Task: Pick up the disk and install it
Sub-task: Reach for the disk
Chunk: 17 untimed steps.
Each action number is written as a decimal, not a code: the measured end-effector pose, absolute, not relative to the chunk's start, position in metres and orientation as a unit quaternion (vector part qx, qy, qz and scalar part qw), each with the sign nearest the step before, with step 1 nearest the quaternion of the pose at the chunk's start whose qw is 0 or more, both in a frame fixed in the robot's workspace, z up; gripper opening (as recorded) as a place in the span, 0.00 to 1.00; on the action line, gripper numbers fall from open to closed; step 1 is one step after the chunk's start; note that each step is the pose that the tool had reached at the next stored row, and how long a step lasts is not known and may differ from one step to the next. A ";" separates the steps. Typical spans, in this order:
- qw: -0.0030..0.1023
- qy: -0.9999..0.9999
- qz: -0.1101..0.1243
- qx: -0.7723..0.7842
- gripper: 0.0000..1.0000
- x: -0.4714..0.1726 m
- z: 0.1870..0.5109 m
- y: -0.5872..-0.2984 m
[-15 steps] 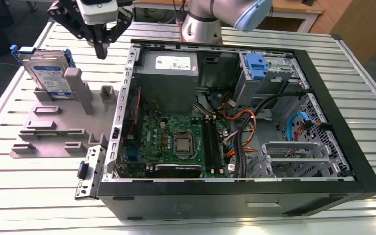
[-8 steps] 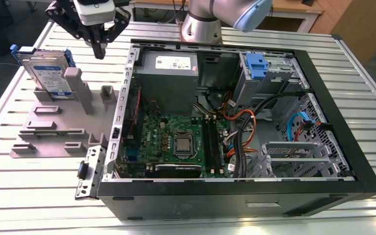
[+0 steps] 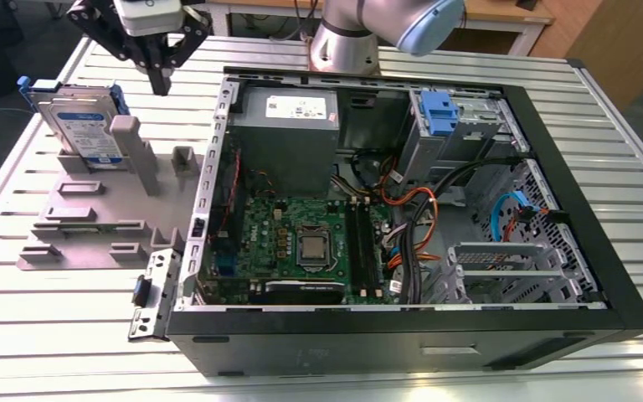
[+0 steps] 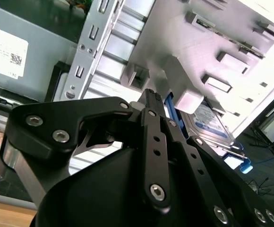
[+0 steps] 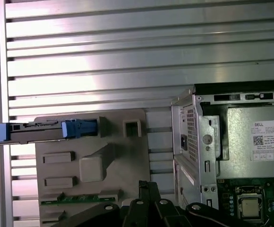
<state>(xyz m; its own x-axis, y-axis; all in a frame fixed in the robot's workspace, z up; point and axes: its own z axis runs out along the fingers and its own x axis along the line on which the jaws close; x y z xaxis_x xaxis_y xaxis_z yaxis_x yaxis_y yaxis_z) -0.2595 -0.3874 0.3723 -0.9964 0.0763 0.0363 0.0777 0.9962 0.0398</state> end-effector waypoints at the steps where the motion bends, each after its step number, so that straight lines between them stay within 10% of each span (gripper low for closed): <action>1: 0.017 -0.999 -0.021 -0.039 0.11 -0.261 0.372 -0.386; 17: 0.017 -0.999 -0.021 -0.039 0.11 -0.277 0.371 -0.382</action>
<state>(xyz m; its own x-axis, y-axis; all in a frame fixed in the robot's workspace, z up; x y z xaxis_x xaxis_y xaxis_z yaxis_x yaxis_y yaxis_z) -0.2766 -0.3819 0.3711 -0.9964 0.0762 0.0363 0.0777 0.9962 0.0399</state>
